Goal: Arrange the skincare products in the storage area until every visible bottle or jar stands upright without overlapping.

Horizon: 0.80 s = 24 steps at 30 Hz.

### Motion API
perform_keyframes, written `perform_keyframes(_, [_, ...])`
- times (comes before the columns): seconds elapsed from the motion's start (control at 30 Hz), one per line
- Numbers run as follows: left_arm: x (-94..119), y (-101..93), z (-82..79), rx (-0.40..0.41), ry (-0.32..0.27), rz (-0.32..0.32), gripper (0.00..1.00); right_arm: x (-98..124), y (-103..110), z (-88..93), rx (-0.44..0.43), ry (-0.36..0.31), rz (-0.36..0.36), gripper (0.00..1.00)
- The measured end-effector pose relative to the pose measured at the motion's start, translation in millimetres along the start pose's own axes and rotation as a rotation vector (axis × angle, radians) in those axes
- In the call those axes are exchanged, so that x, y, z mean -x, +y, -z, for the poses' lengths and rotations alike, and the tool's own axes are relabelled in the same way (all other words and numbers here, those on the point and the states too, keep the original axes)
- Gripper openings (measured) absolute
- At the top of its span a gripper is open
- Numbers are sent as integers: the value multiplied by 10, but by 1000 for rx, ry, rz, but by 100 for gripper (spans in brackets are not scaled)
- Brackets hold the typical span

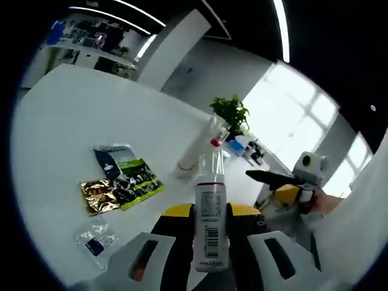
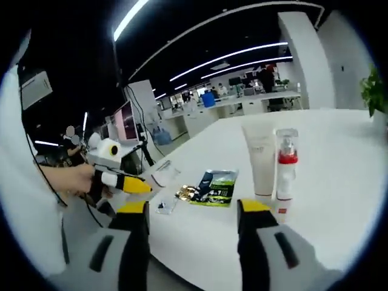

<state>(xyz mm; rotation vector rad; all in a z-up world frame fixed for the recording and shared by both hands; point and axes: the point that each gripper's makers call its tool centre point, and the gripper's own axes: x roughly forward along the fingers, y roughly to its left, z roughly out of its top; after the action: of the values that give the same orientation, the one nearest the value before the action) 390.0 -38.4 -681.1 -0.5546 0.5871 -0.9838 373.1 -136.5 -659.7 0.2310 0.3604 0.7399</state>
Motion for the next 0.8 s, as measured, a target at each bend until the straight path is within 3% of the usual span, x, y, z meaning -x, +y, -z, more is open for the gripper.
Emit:
perform_keyframes(0.23, [33,-266,-109,52,-63,136,17,-119,296,-301,-80,-88,-142,58])
perform_keyframes(0.43, [89,-380,-231,124,-148,204,17,-257,524,-452,-167,-129,-249,54])
perform_keyframes(0.5, [112,-476,-271,161,-169,258,17,-283,550,-484,-184,-142,-267,51])
perform_keyframes(0.6, [145,-647,-297,189,-176,351,17,-326,614,-537,-222,-155,-306,51])
perform_keyframes(0.8, [136,-813,-281,183,-155,424,17,-361,766,-659,-272,-180,-392,46])
